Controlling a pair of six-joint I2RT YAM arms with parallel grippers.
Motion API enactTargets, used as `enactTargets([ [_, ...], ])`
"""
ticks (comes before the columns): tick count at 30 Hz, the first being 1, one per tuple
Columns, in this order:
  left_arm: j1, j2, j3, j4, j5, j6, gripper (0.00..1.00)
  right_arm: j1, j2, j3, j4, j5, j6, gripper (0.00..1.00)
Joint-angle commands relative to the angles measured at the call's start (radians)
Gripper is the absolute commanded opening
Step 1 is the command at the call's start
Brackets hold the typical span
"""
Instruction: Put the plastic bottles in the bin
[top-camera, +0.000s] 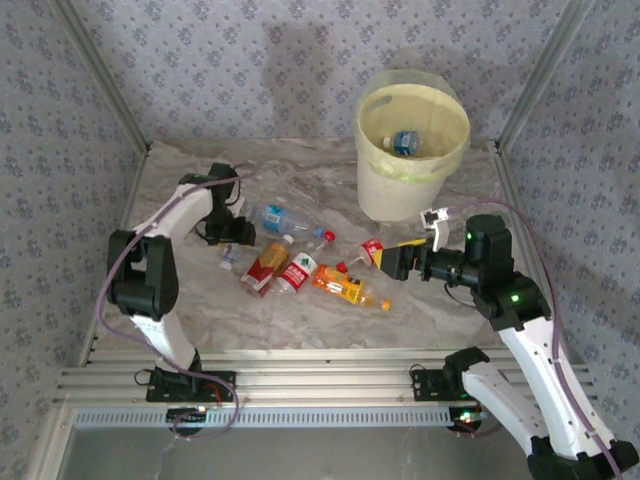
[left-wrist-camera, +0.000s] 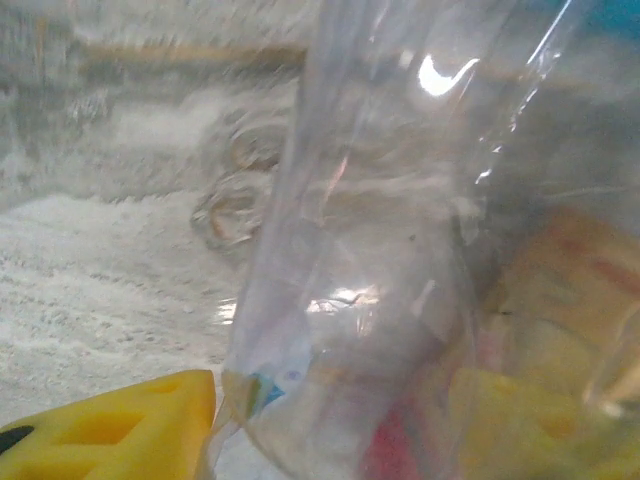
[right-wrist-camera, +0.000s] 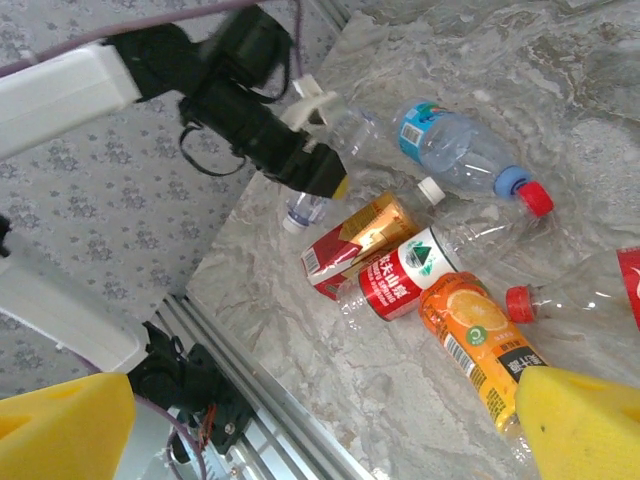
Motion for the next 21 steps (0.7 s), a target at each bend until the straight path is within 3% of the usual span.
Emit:
enactTargets([
  [1,-0.010,-0.101,0.024,0.074,0.246,0.024,0.57,0.003,0.005,-0.007,0.054,0.012,0.065,1.00],
  [10,-0.084,-0.160,0.092,0.220,0.804,-0.017,0.61,0.015,0.018,-0.040,0.273,-0.077,0.195,1.00],
  [16,-0.220,-0.095,0.220,0.255,1.006,-0.058,0.61,0.047,0.069,-0.030,0.376,-0.064,0.226,1.00],
  [21,-0.316,-0.021,0.320,0.220,1.085,-0.057,0.61,0.072,0.132,-0.006,0.420,-0.020,0.215,1.00],
])
